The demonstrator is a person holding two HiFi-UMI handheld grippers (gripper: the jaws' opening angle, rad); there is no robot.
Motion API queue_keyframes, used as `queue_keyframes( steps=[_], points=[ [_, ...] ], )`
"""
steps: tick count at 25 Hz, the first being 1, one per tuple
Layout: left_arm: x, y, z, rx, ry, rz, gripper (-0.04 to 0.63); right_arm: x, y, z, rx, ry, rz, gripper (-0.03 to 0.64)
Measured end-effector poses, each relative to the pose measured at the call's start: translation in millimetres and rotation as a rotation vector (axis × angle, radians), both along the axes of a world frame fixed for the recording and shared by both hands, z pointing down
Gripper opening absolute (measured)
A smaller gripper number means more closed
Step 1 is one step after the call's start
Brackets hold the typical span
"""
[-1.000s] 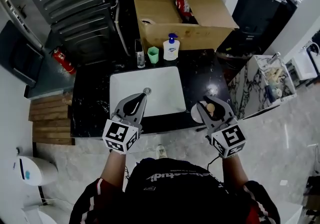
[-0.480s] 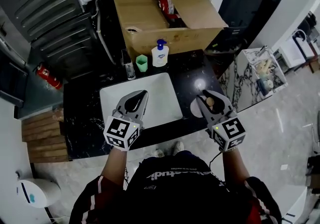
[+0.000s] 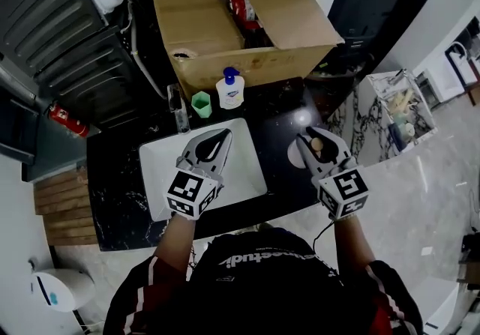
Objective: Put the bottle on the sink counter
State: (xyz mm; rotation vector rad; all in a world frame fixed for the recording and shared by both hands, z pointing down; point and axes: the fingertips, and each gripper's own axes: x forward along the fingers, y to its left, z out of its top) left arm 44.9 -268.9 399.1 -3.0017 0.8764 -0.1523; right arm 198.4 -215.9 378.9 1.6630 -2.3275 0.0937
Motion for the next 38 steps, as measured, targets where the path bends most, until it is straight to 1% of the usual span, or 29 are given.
queue_keyframes(
  steps=[4, 9, 16, 20, 22, 27, 31, 38],
  points=[
    [34, -32, 9, -0.011, -0.017, -0.004, 0.014, 28, -39, 12, -0.006, 0.002, 0.0, 0.129],
    [75, -72, 27, -0.026, -0.026, -0.016, 0.014, 64, -95, 40, -0.023, 0.025, 0.015, 0.129],
    [117, -114, 56, -0.027, -0.058, -0.037, 0.014, 105, -169, 87, -0.05, 0.039, 0.051, 0.129],
    [130, -130, 69, -0.017, -0.065, -0.051, 0.014, 111, -198, 111, -0.059, 0.04, 0.052, 0.129],
    [138, -137, 76, -0.03, -0.067, -0.066, 0.014, 111, -210, 123, -0.066, 0.037, 0.05, 0.129],
    [155, -156, 90, -0.015, -0.08, -0.105, 0.014, 119, -241, 158, -0.085, 0.036, 0.052, 0.129],
    [157, -162, 97, -0.061, -0.072, -0.124, 0.014, 122, -258, 180, -0.105, 0.039, 0.052, 0.129],
    [150, -166, 113, -0.095, -0.093, -0.117, 0.014, 124, -269, 194, -0.118, 0.031, 0.057, 0.129]
  ],
)
